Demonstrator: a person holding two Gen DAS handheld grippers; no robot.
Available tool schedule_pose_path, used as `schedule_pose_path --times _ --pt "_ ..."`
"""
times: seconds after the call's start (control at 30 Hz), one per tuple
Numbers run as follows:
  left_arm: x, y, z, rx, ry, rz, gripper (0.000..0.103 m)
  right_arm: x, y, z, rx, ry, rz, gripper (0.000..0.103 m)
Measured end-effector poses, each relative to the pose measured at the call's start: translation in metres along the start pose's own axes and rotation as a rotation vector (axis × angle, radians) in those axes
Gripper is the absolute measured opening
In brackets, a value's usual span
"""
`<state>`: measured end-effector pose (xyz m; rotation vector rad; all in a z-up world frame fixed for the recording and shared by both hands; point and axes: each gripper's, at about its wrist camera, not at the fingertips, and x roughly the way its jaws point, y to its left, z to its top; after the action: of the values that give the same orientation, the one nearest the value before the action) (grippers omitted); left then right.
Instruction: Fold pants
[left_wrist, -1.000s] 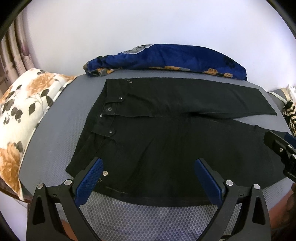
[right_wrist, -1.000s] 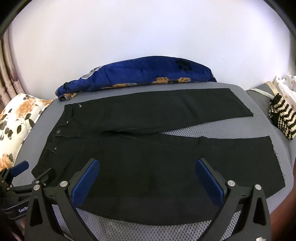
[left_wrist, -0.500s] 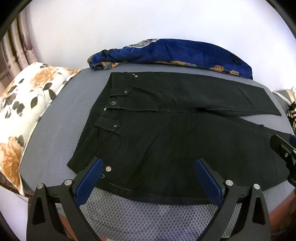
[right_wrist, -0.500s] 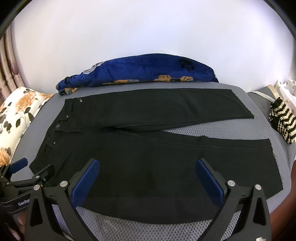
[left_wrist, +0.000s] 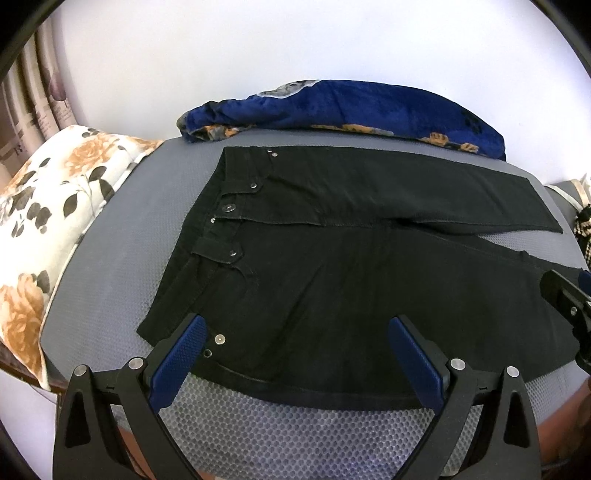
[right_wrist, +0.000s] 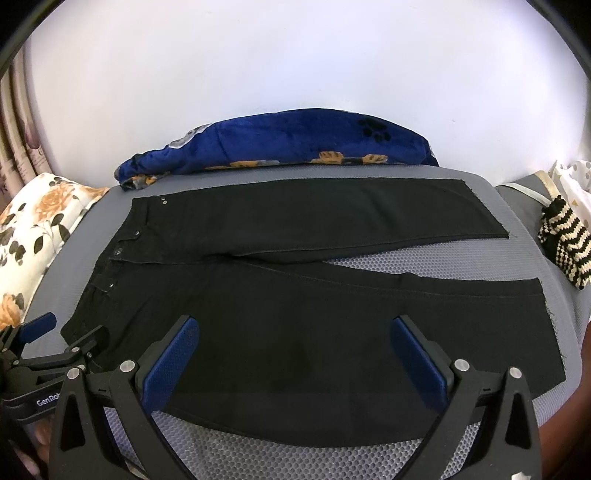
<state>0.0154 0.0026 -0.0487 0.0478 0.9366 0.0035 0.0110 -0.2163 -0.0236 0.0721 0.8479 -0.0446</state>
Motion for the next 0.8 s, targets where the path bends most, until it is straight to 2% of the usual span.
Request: schedule_pose_path --times 0.8 --pt "0.0024 0.0011 0.0060 -0.004 -0.002 0.008 0.098 -0.0001 0.0012 0.0014 0.005 0.004 -0.002 0.103"
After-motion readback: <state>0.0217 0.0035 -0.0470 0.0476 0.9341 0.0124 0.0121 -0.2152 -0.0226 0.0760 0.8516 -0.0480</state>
